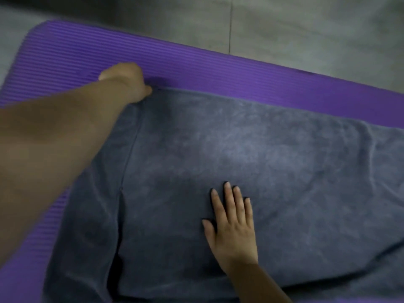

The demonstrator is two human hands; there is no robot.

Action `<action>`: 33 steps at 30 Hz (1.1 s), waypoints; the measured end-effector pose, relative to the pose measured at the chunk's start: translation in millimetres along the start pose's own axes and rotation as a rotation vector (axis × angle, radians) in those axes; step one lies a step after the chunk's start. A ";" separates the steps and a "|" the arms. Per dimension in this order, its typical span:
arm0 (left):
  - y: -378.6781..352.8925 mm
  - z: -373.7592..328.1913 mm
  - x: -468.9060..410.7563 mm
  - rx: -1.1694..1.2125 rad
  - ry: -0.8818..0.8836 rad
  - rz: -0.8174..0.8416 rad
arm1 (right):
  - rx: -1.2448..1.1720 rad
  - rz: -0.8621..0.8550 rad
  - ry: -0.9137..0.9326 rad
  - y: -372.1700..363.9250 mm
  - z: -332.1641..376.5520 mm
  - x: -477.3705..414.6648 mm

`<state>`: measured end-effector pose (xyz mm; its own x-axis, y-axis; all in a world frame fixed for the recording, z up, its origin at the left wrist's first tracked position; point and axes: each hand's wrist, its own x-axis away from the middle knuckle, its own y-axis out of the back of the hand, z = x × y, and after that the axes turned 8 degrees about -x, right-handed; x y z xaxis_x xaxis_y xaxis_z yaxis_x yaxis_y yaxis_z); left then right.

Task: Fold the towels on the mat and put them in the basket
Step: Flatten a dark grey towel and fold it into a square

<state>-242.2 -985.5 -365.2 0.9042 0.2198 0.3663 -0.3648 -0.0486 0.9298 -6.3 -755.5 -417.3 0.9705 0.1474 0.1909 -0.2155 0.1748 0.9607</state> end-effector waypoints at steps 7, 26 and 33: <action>2.1 3.3 -1.1 0.426 0.090 -0.118 | 0.006 0.050 -0.029 0.7 -0.9 -1.2; -2.5 -148.1 195.8 -0.594 -0.831 0.114 | -0.167 0.309 -0.436 169.0 -304.2 64.2; -91.3 -281.8 271.7 -0.338 -1.063 -0.048 | -0.658 -0.354 -1.227 128.0 -422.3 160.1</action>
<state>-25.9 -646.7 -360.7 0.5900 -0.7390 0.3253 -0.2198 0.2406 0.9454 75.8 -298.4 -348.8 0.3884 -0.8562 0.3407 0.3716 0.4838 0.7924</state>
